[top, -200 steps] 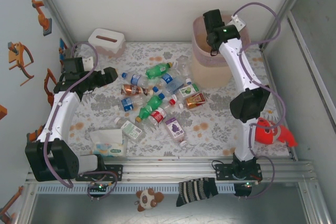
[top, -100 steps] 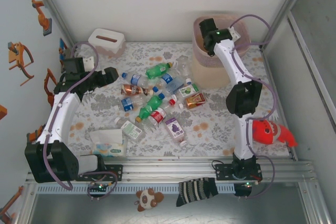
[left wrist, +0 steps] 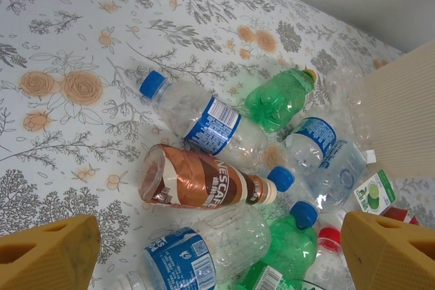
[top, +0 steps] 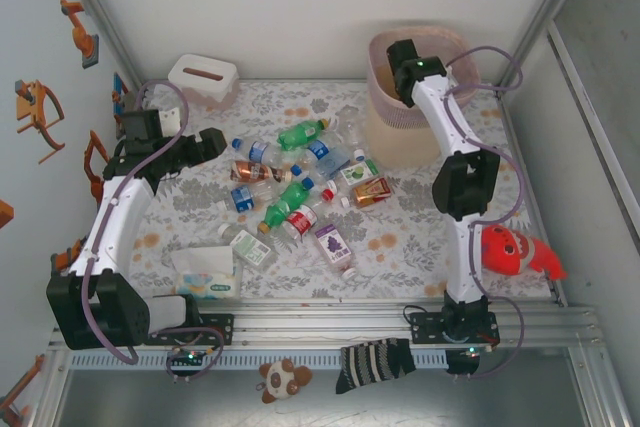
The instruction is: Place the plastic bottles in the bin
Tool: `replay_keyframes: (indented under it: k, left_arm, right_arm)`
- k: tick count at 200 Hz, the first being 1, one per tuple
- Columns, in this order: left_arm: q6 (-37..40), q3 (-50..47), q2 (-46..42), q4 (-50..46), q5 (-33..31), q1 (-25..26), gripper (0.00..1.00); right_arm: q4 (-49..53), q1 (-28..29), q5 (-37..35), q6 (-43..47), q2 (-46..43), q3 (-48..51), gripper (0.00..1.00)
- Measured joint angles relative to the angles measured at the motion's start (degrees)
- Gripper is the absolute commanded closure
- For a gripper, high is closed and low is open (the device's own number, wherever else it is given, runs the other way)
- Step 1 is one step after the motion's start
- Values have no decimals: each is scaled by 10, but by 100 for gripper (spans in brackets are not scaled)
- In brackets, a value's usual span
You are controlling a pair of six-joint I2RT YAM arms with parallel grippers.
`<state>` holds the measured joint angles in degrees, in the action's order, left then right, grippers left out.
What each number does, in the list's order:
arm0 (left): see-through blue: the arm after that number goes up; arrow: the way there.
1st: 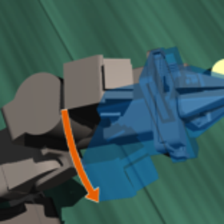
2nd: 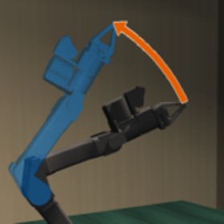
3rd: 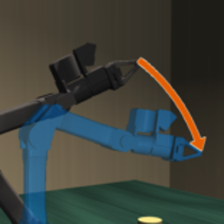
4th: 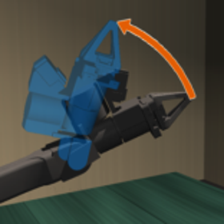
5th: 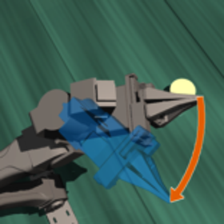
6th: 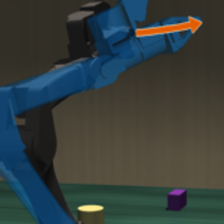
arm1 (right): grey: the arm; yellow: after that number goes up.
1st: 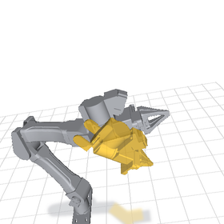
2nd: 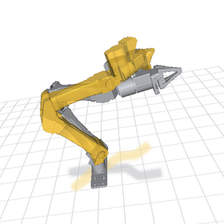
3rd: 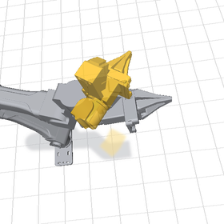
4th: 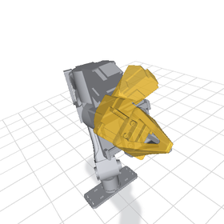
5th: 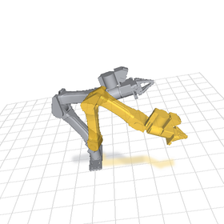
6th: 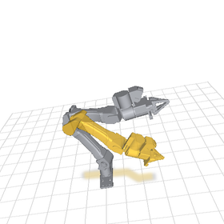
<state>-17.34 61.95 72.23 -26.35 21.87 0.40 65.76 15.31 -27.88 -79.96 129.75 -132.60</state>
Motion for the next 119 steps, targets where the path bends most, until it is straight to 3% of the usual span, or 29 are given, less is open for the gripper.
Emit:
replay_keyframes:
  k: [119]
  left_arm:
    - [0,0,-1,0,0,0,9]
  right_arm:
    - [-7,-2,12,-12,-56,0,27]
